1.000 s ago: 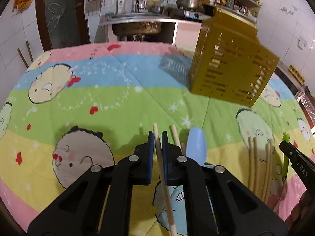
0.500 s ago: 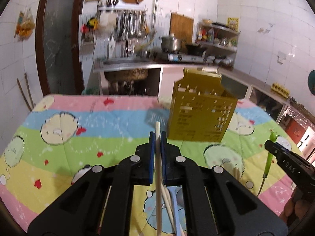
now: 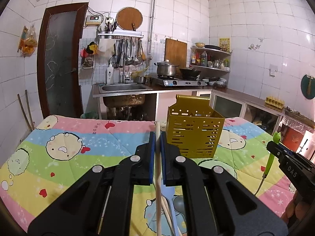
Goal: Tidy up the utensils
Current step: 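Lift the fork with the right tool while the left tool lifts the chopstick toward the holder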
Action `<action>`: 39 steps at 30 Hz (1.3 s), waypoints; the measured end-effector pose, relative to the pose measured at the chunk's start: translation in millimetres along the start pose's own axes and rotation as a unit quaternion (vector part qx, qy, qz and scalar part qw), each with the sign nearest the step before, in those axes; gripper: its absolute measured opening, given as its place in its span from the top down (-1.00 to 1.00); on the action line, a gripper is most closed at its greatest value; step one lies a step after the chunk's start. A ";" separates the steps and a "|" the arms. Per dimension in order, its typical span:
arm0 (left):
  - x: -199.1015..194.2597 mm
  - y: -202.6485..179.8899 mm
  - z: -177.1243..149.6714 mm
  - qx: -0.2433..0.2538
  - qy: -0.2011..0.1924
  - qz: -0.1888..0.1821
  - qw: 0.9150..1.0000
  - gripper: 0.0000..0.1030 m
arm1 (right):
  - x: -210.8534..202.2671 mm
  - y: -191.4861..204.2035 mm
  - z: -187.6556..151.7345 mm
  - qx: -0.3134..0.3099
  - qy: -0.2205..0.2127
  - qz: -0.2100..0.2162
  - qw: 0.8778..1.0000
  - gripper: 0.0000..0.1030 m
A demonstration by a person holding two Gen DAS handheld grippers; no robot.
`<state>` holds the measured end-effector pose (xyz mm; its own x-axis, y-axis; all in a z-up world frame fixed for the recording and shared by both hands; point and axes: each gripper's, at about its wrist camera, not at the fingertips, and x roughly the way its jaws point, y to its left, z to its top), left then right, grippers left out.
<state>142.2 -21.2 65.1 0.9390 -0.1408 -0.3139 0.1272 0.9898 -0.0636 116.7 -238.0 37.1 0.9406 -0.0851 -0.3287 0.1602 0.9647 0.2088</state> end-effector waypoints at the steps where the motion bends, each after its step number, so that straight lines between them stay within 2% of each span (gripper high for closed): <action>1: -0.9 0.2 0.3 0.000 -0.001 -0.001 1.000 0.92 | -1.6 0.0 0.8 0.001 -0.002 0.000 1.000 0.69; 10: -11.5 2.0 9.7 0.008 -0.022 -0.003 1.000 0.92 | -16.0 9.7 13.4 -0.014 -0.027 -0.004 1.000 0.69; 23: -0.4 -6.9 44.9 0.013 -0.047 -0.019 0.999 0.92 | -3.4 18.9 40.5 -0.023 -0.044 -0.008 0.999 0.69; 29: 15.5 -15.7 83.7 0.010 -0.064 -0.035 0.997 0.92 | 10.1 23.1 75.1 -0.018 -0.062 -0.003 0.998 0.69; 39: 58.8 -37.3 169.4 0.002 -0.100 -0.055 0.993 0.92 | 57.2 40.0 154.3 -0.012 -0.099 0.007 0.995 0.70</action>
<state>246.9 -63.0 209.5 0.9637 -0.2425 -0.1115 0.2340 0.9686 -0.0842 223.2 -242.7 168.8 0.9835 -0.1175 -0.1377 0.1425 0.9715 0.1893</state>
